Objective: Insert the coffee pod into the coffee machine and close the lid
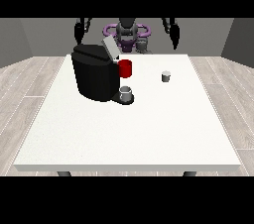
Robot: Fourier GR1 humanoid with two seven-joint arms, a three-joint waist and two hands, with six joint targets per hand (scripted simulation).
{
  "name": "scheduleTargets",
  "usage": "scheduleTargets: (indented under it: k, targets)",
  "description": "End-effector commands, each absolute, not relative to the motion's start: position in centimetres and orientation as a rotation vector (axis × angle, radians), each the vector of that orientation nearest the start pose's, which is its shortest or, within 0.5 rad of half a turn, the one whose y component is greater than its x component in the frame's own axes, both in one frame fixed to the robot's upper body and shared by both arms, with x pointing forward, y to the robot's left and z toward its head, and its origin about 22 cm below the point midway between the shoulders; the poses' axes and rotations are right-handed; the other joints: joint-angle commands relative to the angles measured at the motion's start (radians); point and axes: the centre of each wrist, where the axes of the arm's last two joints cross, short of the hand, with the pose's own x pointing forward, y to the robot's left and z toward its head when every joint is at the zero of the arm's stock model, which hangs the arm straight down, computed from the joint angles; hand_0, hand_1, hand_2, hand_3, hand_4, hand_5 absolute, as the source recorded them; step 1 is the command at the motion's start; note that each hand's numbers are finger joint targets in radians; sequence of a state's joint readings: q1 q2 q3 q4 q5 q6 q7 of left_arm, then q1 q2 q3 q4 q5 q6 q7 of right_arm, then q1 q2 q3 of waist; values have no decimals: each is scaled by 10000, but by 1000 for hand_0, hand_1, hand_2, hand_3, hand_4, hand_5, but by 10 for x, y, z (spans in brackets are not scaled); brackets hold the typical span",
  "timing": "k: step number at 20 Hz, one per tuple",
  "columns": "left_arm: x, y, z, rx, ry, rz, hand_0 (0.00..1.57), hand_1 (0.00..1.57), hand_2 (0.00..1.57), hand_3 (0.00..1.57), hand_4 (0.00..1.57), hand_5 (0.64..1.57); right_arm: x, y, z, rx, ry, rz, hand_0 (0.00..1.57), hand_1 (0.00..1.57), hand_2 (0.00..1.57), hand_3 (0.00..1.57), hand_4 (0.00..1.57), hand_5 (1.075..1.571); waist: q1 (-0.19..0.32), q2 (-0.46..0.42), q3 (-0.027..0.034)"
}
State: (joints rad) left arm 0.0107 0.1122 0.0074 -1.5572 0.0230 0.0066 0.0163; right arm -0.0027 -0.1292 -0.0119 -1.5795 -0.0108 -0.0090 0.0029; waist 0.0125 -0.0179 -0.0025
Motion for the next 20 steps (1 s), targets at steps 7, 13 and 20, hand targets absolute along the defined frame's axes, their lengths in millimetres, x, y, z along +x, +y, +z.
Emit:
scheduleTargets:
  k: [7,13,20]
  targets:
    - [242,278,13,1707,-16269,-5472,0,0,0,0,0,1571,249,-259,4,-2886,-15810,584,0,0,0,0,0,1571,-356,213,20]
    - [285,336,47,3563,-15921,-6274,0,0,0,0,0,1571,263,-228,23,-2559,-16879,1051,0,0,0,0,0,1571,-1197,1383,20]
    - [308,369,54,4422,-14284,-7144,0,0,0,0,0,1571,266,-207,39,-1969,-16990,1622,0,0,0,0,0,1571,-1827,1605,17]
